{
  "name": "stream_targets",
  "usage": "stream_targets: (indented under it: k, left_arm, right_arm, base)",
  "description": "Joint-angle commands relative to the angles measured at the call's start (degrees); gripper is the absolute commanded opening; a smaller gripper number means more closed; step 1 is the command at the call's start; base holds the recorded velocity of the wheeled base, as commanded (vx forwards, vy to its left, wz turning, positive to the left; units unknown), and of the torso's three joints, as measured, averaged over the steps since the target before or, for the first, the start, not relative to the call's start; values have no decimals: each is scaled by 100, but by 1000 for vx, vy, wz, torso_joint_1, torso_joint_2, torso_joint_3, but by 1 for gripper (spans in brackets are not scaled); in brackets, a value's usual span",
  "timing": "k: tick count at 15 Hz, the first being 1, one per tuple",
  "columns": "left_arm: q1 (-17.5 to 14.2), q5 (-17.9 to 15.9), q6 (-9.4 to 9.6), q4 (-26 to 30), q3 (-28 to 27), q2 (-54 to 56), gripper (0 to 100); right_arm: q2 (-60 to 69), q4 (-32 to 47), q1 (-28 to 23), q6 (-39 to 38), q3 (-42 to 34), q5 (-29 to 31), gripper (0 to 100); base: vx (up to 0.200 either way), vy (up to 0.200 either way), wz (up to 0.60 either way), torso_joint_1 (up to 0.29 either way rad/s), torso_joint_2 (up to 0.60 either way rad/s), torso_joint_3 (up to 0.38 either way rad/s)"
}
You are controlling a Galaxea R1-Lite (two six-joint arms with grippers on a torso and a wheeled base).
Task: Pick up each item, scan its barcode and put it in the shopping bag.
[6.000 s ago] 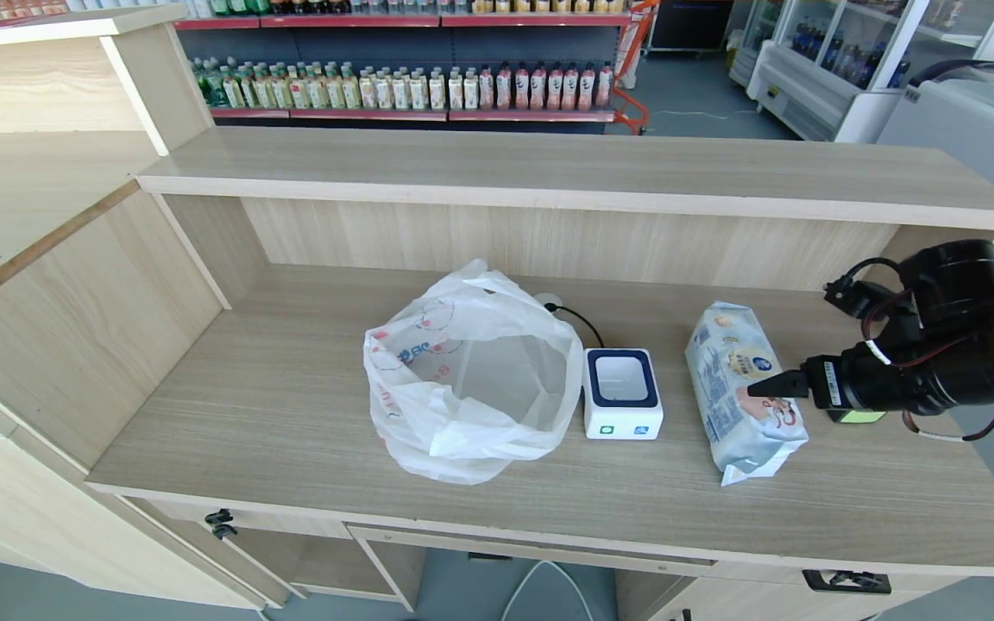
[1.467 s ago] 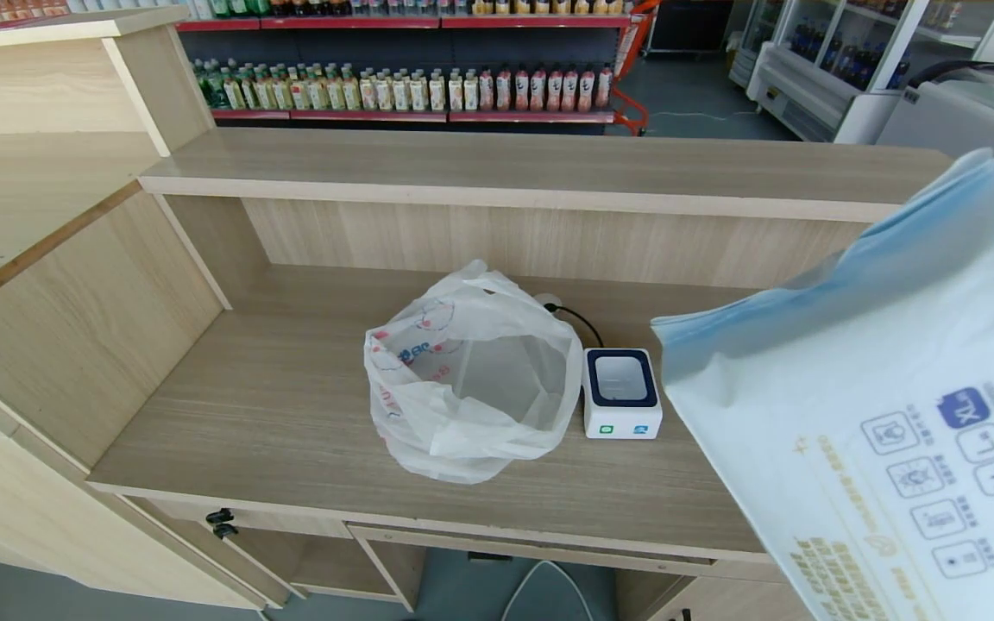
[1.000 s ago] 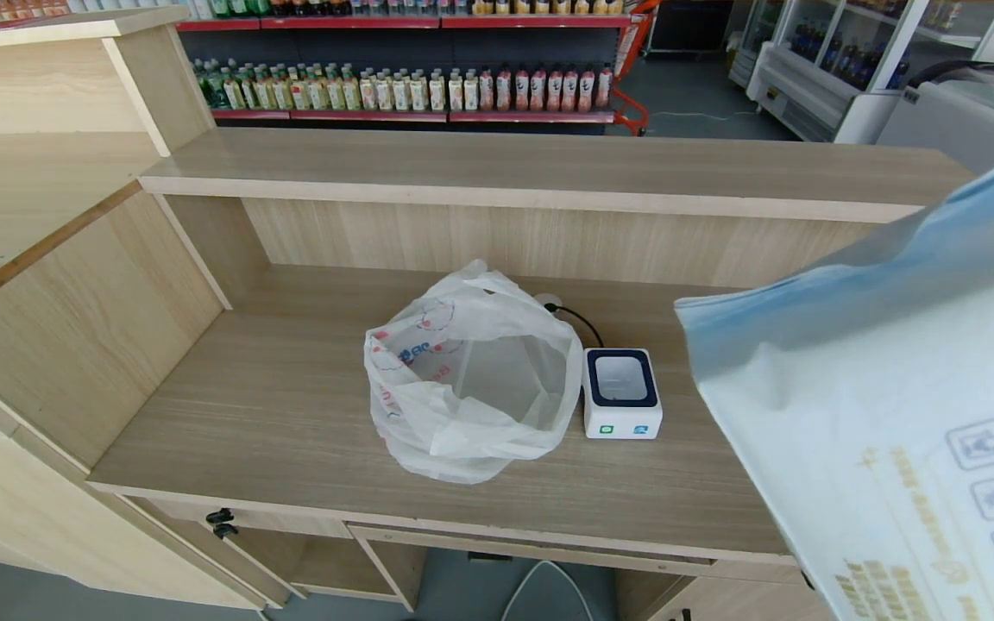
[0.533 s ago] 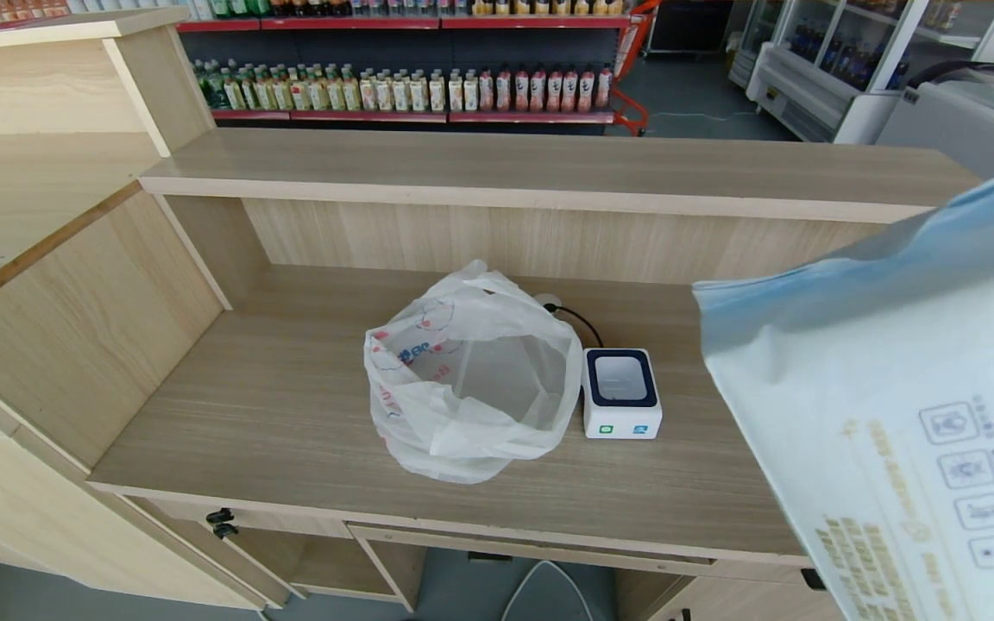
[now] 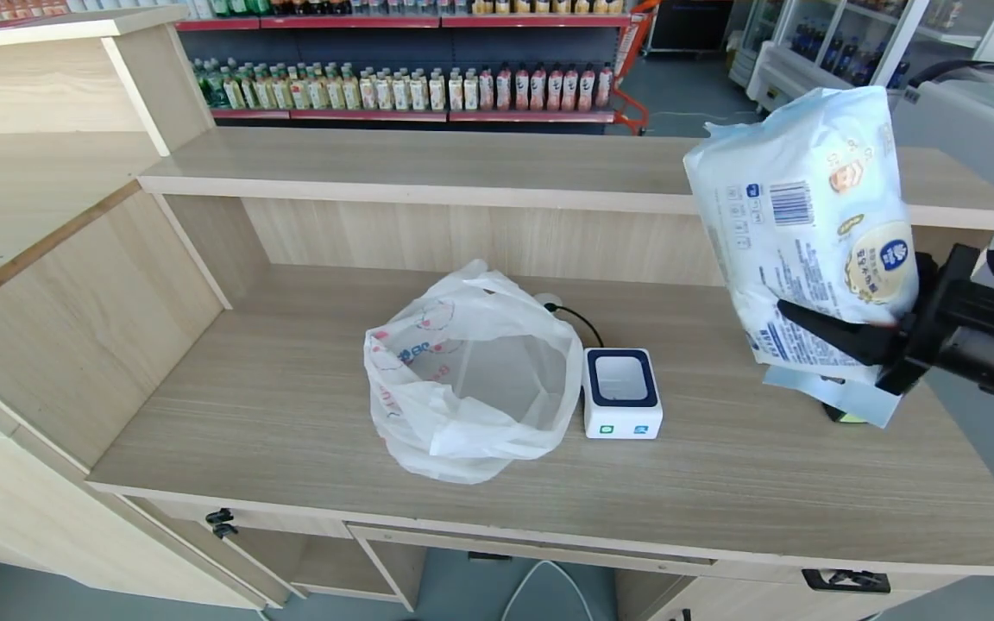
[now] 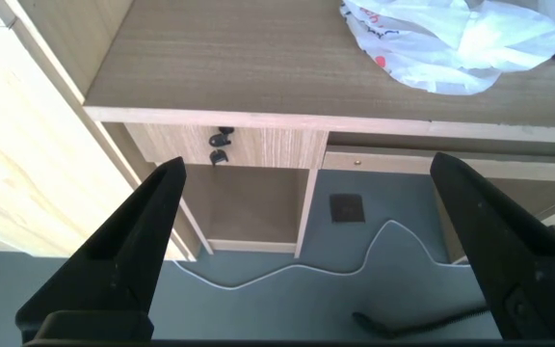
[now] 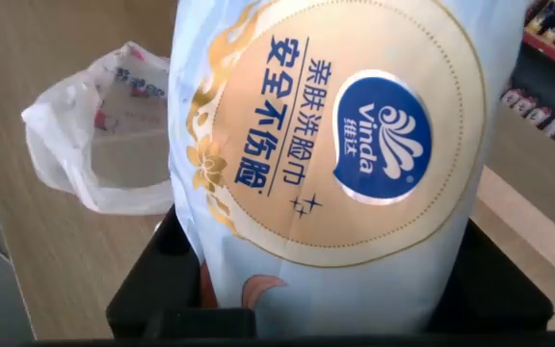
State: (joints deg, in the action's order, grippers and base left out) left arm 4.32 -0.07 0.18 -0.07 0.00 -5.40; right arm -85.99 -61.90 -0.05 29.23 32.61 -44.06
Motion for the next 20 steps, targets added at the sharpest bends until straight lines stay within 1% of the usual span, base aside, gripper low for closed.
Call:
stream_targets:
  k: [1,2,3,4,5,6,7,8,9,10,11,13,14,15,16,17,20]
  left_arm:
    - [-1,-1,-1,-1,0,-5,100]
    - [-1,-1,-1,-1,0,-5,100]
    - [-1,-1,-1,-1,0,-5,100]
    - [-1,-1,-1,-1,0,-5,100]
    - [-1,-1,-1,-1,0,-5,100]
    - [-1,-1,-1,-1,0,-5,100]
    - [-1,-1,-1,-1,0,-5,100]
    - [-1,-1,-1,-1,0,-5,100]
    - [-1,-1,-1,-1,0,-5,100]
    - [-1,-1,-1,-1,0,-5,100]
    - [-1,-1,-1,-1,0,-5,100]
    - [-1,-1,-1,-1,0,-5,100]
    - [-1,-1,-1,-1,0,-5,100]
    - [-1,-1,-1,-1,0,-5,100]
    - [-1,-1,-1,-1,0,-5,100]
    - [-1,-1,-1,-1,0,-5,100]
    - [-1,-1,-1,-1,0,-5,100]
  right_arm:
    - [-348,-349,-109,47,-466,697,0]
    - [-216,-296,-109,3,-589,1224,0]
    - [-146,-270,-109,-181,-580,1584,0]
    - [-23,-270,-109,-603,-457,1743,0]
    - [56,-226,-109,-849,-317,1778,0]
    - [355,240,-109,-990,-185,1848,0]
    - [759,978,-92,-990,-185,1848,0]
    - [1137,1638,-65,-955,-229,1874,0]
    - [1357,2060,-74,-779,-264,1962,0]
    - [1471,2270,-136,-67,-299,2226,0]
    - [1471,2358,-206,337,-281,2349,0]
    - [1419,2604,-180,724,-106,2411,0]
    - [1383,2868,-171,742,26,2419,0]
    - [1542,3395,-180,654,96,2446,0]
    - [1717,3712,-162,522,105,2455,0]
    - [1867,3940,-136,399,114,2446,0]
    - [2174,4450,5,381,202,2490,0]
  base:
    - [0,0,0,0,0,0]
    - [0,0,0,0,0,0]
    - [0,0,0,0,0,0]
    - [0,0,0,0,0,0]
    - [0,0,0,0,0,0]
    - [0,0,0,0,0,0]
    - [0,0,0,0,0,0]
    - [0,0,0,0,0,0]
    - [0,0,0,0,0,0]
    - [0,0,0,0,0,0]
    - [0,0,0,0,0,0]
    - [0,0,0,0,0,0]
    - [0,0,0,0,0,0]
    - [0,0,0,0,0,0]
    - [0,0,0,0,0,0]
    - [0,0,0,0,0,0]
    - [0,0,0,0,0,0]
